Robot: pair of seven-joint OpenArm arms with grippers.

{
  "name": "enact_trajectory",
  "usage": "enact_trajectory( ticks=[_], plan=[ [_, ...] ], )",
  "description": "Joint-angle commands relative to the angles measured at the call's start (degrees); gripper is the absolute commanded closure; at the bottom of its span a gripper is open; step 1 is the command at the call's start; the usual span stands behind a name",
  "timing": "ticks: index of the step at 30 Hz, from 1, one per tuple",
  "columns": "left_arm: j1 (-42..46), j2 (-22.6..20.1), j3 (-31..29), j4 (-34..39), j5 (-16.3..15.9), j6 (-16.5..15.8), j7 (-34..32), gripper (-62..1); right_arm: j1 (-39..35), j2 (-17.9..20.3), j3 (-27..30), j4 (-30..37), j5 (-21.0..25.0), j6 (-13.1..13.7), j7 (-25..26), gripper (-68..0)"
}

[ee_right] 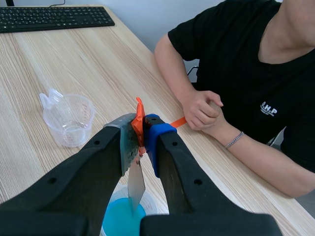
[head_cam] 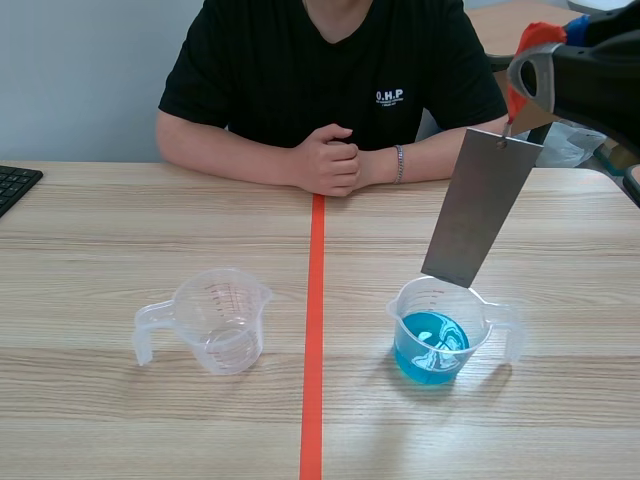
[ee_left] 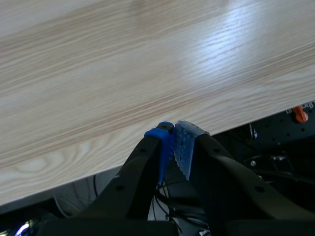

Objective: Do the redox reaction experiment.
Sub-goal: 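Raise the plate and point at it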

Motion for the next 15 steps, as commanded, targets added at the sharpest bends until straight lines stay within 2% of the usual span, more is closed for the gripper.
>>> enact_trajectory(
  ticks=[1,7,15],
  plan=[
    [0.0,-1.0,0.2,0.7,-0.4,-0.2,-2.0,-4.0,0.5,0.9,0.4,0.5,0.9,0.3,0.5,-1.5],
    [-2.8,-6.8,1.4,0.7,-0.4,-1.7,-3.1,-4.0,0.5,0.9,0.4,0.5,1.3,0.3,0.2,-1.5],
    [-14.9,-15.2,5.6,0.7,-0.4,-4.3,-1.5,-4.0,0.5,0.9,0.4,0.5,1.5,0.3,0.2,-1.5]
  ],
)
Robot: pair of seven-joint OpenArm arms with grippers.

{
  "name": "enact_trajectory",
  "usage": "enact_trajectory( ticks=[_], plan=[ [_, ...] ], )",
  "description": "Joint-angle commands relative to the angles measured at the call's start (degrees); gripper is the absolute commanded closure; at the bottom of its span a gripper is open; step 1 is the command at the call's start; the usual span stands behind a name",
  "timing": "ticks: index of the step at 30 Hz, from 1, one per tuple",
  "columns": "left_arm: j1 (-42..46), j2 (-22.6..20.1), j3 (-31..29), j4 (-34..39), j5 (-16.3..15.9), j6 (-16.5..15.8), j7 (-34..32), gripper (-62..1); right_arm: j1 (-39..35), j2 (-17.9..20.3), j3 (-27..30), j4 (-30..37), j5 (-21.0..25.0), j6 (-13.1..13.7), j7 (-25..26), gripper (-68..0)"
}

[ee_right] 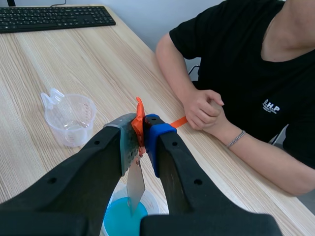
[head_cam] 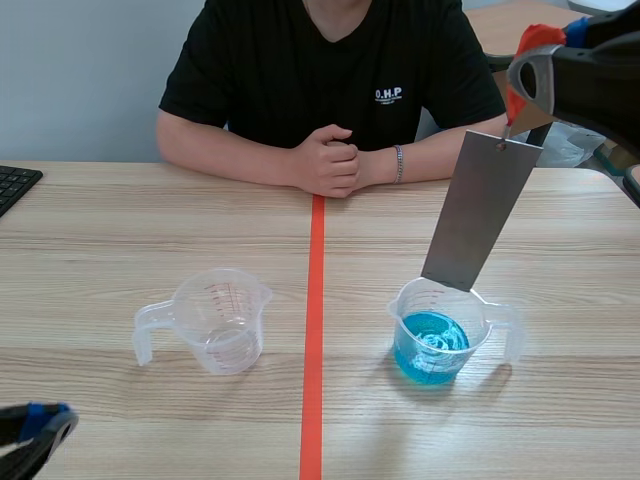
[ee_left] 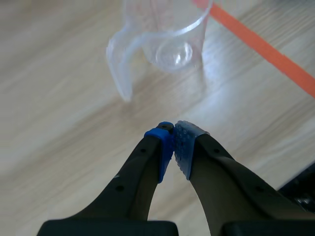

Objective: Do the redox reaction experiment.
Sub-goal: 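Raise the plate and point at it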

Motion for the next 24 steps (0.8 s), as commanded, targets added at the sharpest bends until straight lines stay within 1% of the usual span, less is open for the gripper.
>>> enact_trajectory(
  ticks=[1,7,11,14,18,21,24],
  plan=[
    [-2.8,-1.2,1.5,0.7,-0.4,-0.6,0.6,-4.0,0.5,0.9,0.4,0.5,0.9,0.3,0.8,-1.5],
    [-13.9,-5.0,8.7,0.7,-0.4,-1.0,2.8,-4.0,0.5,0.9,0.4,0.5,0.9,0.3,0.9,-1.5],
    [-22.1,-5.4,14.9,0.7,-0.3,-1.2,5.6,-4.0,0.5,0.9,0.4,0.5,0.9,0.3,0.9,-1.5],
    [-28.4,-5.4,20.9,0.7,0.1,-1.2,7.6,-4.0,0.5,0.9,0.4,0.5,0.9,0.3,0.9,-1.5],
    [-35.6,-4.0,28.6,0.7,0.1,-1.1,11.3,-4.0,0.5,0.9,0.4,0.5,0.9,0.3,0.9,-1.5],
    [-39.7,-2.1,32.8,0.5,0.1,-1.0,13.7,-4.0,0.5,0.9,0.4,0.5,0.9,0.3,0.9,-1.5],
    [-43.3,0.2,36.1,-1.0,1.1,-0.9,14.7,-4.0,0.5,0.9,0.4,0.5,0.9,0.3,0.9,-1.5]
  ],
)
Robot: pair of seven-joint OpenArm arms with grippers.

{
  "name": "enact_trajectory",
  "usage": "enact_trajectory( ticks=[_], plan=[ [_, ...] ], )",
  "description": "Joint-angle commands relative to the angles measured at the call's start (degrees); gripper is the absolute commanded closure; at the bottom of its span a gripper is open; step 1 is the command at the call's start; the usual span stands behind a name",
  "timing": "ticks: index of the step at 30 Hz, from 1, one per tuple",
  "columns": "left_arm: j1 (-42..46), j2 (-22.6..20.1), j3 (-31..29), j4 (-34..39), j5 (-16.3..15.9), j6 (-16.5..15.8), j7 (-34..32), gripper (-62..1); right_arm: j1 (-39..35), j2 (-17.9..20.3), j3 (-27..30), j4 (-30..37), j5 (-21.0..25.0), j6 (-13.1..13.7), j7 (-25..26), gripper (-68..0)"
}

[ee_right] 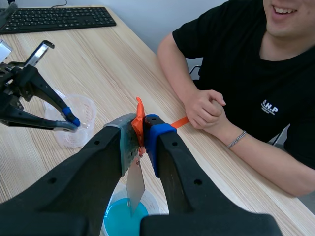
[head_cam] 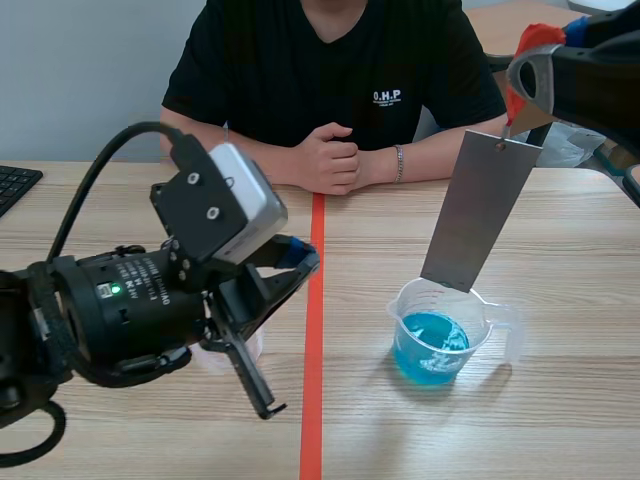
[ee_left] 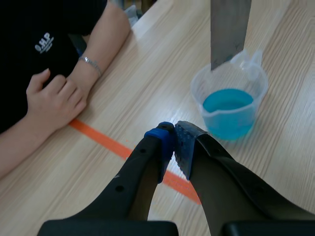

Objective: Do the redox reaction experiment.
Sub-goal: 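Raise the plate and point at it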

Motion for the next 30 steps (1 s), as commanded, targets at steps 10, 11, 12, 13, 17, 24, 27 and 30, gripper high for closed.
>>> enact_trajectory(
  ticks=[10,11,12,13,17,24,27,30],
  plan=[
    [-7.9,8.4,4.0,-11.7,2.5,0.3,-0.1,-4.0,0.5,0.9,0.4,0.5,0.7,0.3,0.9,-1.5],
    [-8.4,9.0,4.1,-12.4,2.5,0.3,-0.1,-4.0,0.5,0.9,0.4,0.5,0.7,0.3,0.9,-1.5],
    [-8.8,9.4,4.3,-13.1,2.5,0.3,-0.1,-4.0,0.5,0.9,0.4,0.5,0.7,0.3,0.9,-1.5],
    [-9.3,10.0,4.3,-13.7,2.5,0.3,-0.1,-4.0,0.5,0.9,0.4,0.5,0.7,0.3,0.9,-1.5],
    [-10.9,12.4,4.3,-15.9,3.3,0.6,0.0,-4.0,0.5,0.9,0.4,0.5,0.7,0.3,0.9,-1.5],
    [-12.8,16.2,4.3,-18.6,3.9,1.5,0.9,-4.0,0.5,0.9,0.4,0.5,0.7,0.3,0.9,-1.5],
    [-13.3,17.7,4.3,-19.6,4.8,1.5,1.5,-4.0,0.5,0.9,0.4,0.5,0.7,0.3,0.9,-1.5],
    [-13.3,18.8,4.3,-20.2,6.0,1.7,1.5,-4.0,0.5,0.9,0.4,0.5,0.7,0.3,0.9,-1.5]
  ],
)
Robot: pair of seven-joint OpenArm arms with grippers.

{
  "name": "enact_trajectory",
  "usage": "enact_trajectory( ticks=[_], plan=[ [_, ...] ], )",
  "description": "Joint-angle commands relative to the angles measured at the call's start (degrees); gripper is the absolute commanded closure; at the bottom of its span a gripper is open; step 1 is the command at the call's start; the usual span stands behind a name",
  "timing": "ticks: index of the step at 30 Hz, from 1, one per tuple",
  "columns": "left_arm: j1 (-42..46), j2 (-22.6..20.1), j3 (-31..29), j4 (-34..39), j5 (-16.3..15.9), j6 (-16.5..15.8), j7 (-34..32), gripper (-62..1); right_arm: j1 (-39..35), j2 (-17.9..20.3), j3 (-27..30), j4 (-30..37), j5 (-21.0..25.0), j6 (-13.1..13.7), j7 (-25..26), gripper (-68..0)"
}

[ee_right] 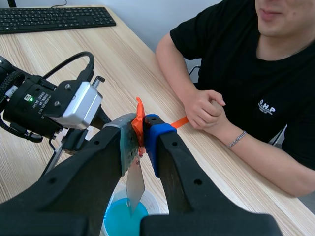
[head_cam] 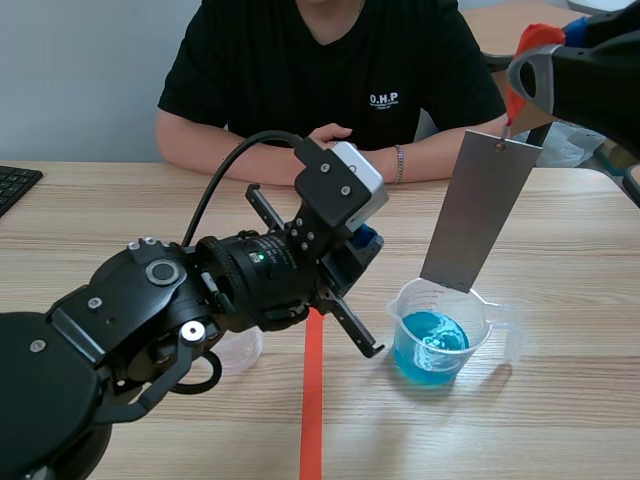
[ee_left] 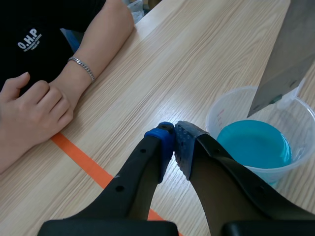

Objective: Do the redox reaction experiment.
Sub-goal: 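Raise the plate and point at it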

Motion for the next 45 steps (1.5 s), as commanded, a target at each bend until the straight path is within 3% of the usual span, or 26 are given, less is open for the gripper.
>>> enact_trajectory(
  ticks=[1,45],
  plan=[
    [-0.5,0.8,0.2,0.4,0.2,0.2,-0.4,-4.0,0.5,0.9,0.4,0.5,0.7,0.3,0.9,-1.5],
    [-0.5,2.3,0.2,-2.4,0.5,0.3,-0.4,-4.0,0.5,0.9,0.4,0.5,0.7,0.3,0.9,-1.5]
  ],
)
